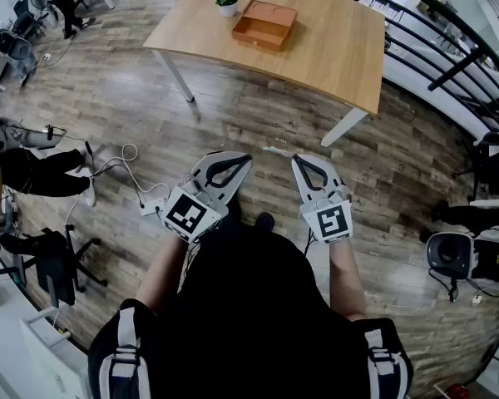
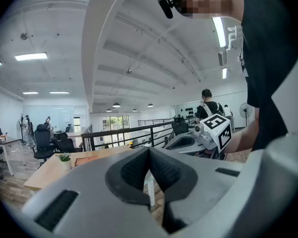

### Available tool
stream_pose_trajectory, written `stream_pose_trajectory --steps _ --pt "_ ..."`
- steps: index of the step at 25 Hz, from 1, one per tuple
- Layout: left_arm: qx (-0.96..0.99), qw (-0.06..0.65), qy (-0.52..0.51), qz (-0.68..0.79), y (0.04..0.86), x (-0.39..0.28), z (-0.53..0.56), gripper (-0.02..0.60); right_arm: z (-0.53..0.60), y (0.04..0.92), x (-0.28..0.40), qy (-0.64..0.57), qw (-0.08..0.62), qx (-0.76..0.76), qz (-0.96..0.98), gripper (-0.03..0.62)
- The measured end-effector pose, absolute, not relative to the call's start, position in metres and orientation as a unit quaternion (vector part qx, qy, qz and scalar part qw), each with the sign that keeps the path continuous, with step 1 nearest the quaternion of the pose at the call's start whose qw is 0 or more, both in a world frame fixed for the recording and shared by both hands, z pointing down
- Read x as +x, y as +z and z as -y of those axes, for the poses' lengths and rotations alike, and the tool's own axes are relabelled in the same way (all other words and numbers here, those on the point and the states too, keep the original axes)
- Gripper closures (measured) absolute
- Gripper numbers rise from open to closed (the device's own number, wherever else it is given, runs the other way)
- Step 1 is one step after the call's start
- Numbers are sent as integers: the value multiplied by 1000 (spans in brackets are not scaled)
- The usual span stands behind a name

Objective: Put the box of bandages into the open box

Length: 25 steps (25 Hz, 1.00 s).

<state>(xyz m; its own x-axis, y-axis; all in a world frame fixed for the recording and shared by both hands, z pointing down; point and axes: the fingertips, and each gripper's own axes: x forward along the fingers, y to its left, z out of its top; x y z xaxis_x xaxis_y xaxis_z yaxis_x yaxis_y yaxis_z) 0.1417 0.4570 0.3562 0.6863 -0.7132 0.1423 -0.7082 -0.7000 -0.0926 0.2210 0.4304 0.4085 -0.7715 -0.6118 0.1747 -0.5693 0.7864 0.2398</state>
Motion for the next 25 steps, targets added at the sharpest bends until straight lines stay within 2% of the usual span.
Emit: stream_pose_trajectory --steps 25 --pt "-922 -10 -73 -379 370 95 -380 562 -367 411 176 -101 147 301 937 569"
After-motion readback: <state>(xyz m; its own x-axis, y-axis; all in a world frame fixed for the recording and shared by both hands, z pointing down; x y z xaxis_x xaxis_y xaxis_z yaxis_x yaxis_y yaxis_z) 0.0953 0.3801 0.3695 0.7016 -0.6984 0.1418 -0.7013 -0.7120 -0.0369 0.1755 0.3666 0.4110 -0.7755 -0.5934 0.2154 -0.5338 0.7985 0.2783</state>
